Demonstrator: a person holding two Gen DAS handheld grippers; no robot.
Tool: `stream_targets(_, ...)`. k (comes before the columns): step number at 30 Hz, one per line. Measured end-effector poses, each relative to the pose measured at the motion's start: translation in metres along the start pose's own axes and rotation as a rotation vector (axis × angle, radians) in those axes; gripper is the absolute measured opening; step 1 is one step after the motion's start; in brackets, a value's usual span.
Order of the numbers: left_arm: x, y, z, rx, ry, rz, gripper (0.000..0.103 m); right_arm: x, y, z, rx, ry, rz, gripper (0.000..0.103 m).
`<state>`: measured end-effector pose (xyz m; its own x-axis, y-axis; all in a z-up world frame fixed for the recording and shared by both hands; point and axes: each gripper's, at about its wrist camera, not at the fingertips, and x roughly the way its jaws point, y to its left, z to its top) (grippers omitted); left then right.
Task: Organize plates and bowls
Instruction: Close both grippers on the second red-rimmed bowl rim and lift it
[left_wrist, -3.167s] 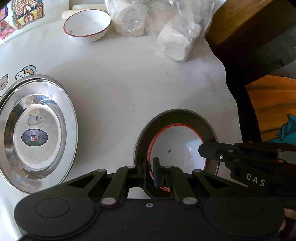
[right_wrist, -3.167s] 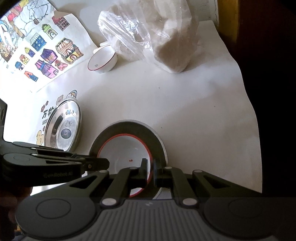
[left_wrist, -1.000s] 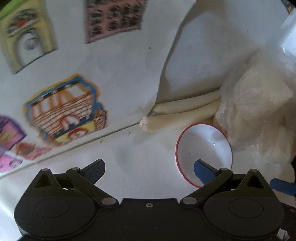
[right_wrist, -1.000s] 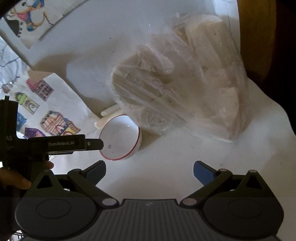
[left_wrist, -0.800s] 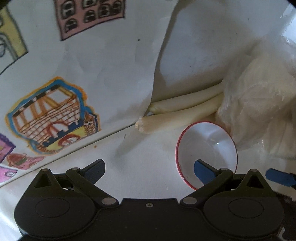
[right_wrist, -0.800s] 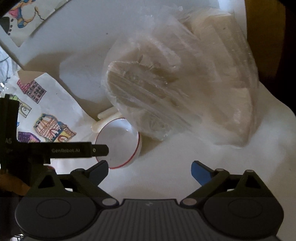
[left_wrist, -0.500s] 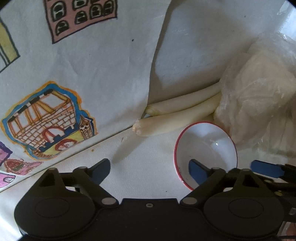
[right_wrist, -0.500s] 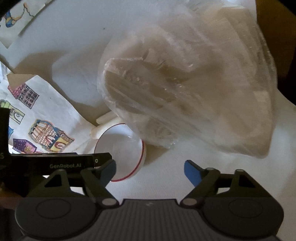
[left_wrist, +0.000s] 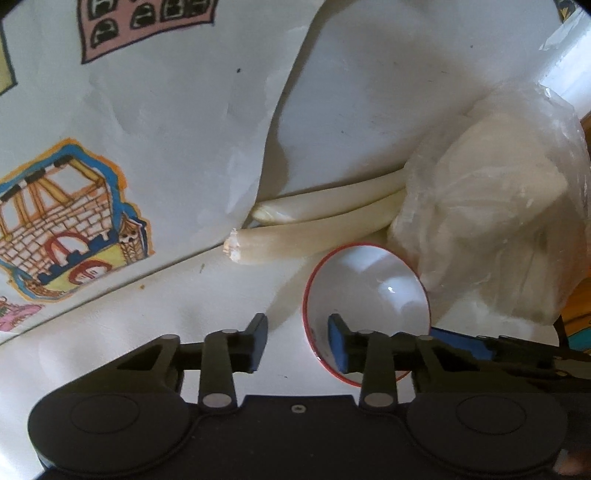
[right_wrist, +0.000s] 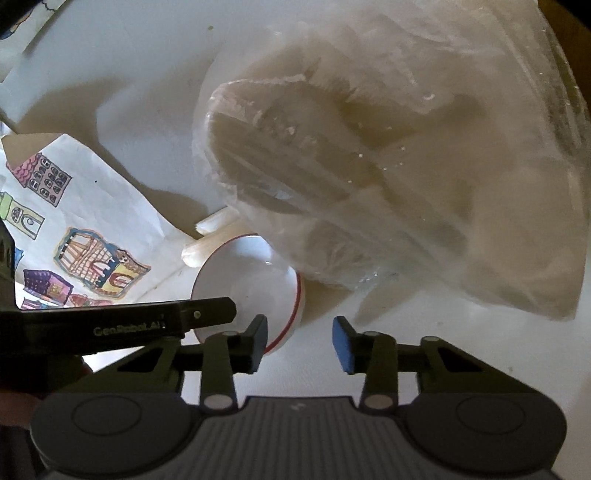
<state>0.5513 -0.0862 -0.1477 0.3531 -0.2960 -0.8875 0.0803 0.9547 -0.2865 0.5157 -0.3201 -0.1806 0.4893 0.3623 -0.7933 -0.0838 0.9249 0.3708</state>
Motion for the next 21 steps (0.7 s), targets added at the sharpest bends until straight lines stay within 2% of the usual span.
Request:
stream_targets(3,0.005,-0.007,-0.001,0.002,0.004,0.001,0.026,0.003,0.003,0.001,-0.002,0.002,0.005,0.036)
stream_targets(10,0.019,-0.010,0.001,0.003,0.013,0.008,0.025,0.007,0.001,0.003,0.005,0.018,0.023,0.032)
stream_targets(11,0.020,-0.010,0.002,0.001,0.017,0.002,0.020,0.007,0.001,0.003,0.004,0.021,0.027,0.031)
stream_targets(13,0.020,-0.011,0.002,-0.008,0.024,-0.014,0.016,0.007,0.001,0.004,0.003,0.022,0.037,0.024)
stream_targets(21,0.021,-0.018,-0.012,-0.012,0.028,-0.022,0.013,-0.001,-0.004,0.000,0.016,0.055,0.053,0.021)
